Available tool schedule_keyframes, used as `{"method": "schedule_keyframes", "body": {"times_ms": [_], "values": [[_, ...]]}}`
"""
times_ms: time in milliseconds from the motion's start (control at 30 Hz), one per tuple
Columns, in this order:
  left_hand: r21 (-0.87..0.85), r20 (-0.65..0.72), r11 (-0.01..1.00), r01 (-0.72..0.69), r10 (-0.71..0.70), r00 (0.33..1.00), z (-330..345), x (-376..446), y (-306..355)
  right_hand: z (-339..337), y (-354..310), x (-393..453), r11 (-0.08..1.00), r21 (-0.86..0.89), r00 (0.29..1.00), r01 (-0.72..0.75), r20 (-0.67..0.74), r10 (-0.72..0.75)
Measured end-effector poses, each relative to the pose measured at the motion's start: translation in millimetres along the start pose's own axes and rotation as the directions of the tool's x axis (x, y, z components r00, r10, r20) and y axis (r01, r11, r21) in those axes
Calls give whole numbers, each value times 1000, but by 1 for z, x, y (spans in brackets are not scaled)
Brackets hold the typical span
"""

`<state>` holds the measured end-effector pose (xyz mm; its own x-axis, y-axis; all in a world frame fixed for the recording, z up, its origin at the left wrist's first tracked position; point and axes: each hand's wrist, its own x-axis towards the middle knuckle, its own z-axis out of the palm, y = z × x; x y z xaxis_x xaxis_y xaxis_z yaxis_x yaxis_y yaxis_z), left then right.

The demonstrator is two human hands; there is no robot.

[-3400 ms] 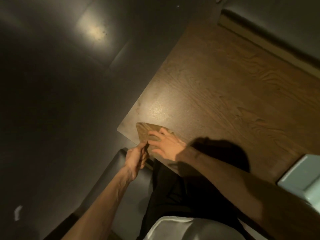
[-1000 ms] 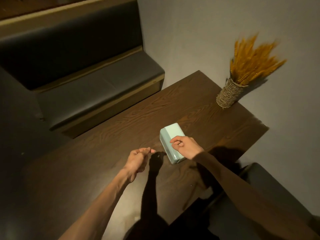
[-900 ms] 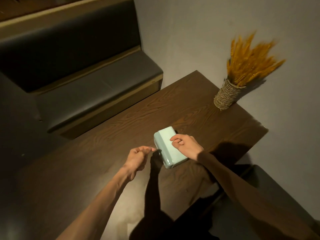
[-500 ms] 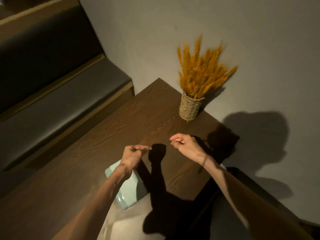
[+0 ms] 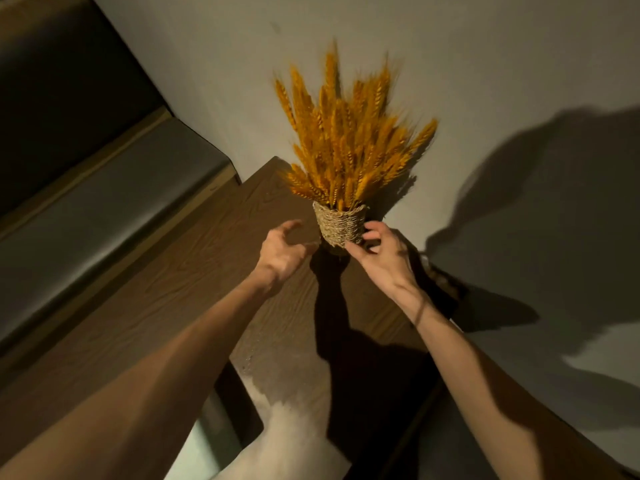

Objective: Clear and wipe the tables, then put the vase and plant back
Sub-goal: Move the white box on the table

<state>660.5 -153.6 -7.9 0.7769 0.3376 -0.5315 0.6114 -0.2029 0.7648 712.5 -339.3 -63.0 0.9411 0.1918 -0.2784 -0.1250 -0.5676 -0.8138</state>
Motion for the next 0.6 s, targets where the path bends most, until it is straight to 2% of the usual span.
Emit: {"method": "schedule_keyframes", "body": {"times_ms": [67,233,333,467,600], "values": [[46,-41,998,-48,50,998,10,18,10,-5,-5,14,1000,-14,999,4,-43,-4],[147,-53,988,-50,59,997,15,47,32,-12,-11,41,989,-144,997,25,72,-15],[195,-48,978,-79,90,995,14,56,32,-11,-10,48,984,-173,998,45,56,-36],[143,-44,985,-98,105,993,9,52,31,-15,-16,46,974,-204,995,100,26,-97],[98,-42,992,-84,88,995,-10,40,30,-25,-36,37,944,-286,985,168,82,-150]]}}
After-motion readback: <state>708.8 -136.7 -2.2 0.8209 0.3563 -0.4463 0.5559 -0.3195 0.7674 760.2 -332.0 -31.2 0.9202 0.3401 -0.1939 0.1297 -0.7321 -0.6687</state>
